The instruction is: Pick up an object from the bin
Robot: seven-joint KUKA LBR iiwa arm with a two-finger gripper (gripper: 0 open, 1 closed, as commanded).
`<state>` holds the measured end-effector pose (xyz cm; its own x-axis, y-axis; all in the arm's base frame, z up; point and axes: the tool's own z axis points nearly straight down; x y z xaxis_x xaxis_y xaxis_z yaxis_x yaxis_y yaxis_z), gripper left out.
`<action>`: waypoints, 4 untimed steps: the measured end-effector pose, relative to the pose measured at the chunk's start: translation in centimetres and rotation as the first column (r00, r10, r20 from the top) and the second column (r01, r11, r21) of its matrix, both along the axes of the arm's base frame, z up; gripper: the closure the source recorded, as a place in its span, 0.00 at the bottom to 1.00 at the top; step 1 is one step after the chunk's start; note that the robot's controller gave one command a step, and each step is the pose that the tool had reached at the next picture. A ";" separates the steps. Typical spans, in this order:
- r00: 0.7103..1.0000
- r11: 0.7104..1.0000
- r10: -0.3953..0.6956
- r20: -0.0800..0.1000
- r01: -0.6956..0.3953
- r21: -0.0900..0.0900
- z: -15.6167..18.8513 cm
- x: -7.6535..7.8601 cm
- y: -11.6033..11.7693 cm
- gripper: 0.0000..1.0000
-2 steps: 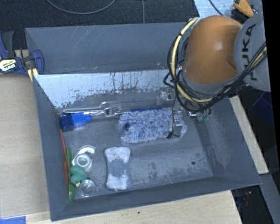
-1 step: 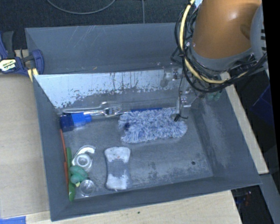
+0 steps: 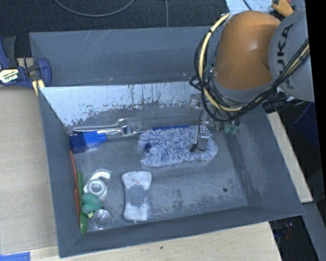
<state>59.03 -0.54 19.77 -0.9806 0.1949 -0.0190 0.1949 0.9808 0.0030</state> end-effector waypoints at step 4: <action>0.919 0.919 0.395 0.005 -0.395 -0.012 -8.7 -0.8 2.6 1.00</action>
Offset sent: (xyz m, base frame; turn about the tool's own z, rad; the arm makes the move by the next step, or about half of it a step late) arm 0.0032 0.0081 -0.1180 -0.2711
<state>58.27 2.02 11.06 -0.9777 -0.2083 -0.0258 -0.2081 0.9781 -0.0077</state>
